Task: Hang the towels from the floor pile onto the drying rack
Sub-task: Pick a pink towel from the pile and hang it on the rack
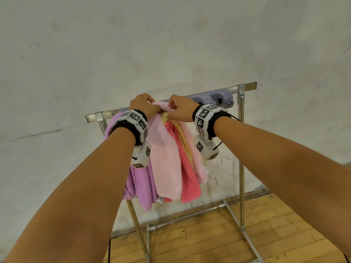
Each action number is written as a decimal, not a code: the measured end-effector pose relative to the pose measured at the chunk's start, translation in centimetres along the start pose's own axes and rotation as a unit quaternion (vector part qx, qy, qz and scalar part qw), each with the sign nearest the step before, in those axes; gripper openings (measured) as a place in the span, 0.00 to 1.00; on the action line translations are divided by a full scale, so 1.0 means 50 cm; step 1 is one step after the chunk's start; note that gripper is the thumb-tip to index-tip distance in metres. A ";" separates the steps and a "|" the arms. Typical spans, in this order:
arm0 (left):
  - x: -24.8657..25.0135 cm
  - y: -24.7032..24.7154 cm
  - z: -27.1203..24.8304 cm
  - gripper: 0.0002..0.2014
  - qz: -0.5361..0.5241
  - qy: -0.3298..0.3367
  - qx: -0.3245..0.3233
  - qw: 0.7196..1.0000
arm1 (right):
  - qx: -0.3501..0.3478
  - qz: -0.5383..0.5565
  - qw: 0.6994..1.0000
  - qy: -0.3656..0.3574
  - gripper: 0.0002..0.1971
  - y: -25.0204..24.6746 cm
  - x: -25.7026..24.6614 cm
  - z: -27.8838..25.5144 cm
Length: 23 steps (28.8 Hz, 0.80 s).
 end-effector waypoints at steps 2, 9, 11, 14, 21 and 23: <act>0.004 -0.007 -0.011 0.12 0.003 -0.007 -0.002 1.000 | -0.008 0.029 1.000 0.009 0.23 0.004 -0.006 -0.009; -0.002 0.000 -0.050 0.15 0.094 -0.033 -0.052 0.994 | 0.037 0.071 0.995 0.062 0.27 0.031 -0.028 -0.020; -0.008 0.008 -0.054 0.13 0.114 -0.038 -0.072 0.990 | 0.052 0.074 0.992 0.083 0.28 0.046 -0.033 -0.017; -0.012 0.020 -0.058 0.09 0.142 -0.029 -0.095 0.985 | 0.072 0.071 0.989 0.111 0.32 0.062 -0.032 -0.019; -0.025 0.037 -0.056 0.15 0.166 0.003 -0.074 0.983 | 0.077 0.078 0.988 0.113 0.35 0.094 -0.020 -0.015; -0.024 0.040 -0.055 0.15 0.175 0.013 -0.061 0.983 | 0.086 0.079 0.987 0.106 0.33 0.097 -0.017 -0.017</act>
Point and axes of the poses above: each hand's wrist, its own z-axis towards the middle knuckle, its own y-axis out of the palm, x = y × z, the point moved 4 cm from there along z, towards the middle knuckle, and after that the axes turned 7 degrees about -z, right-handed, at the moved point
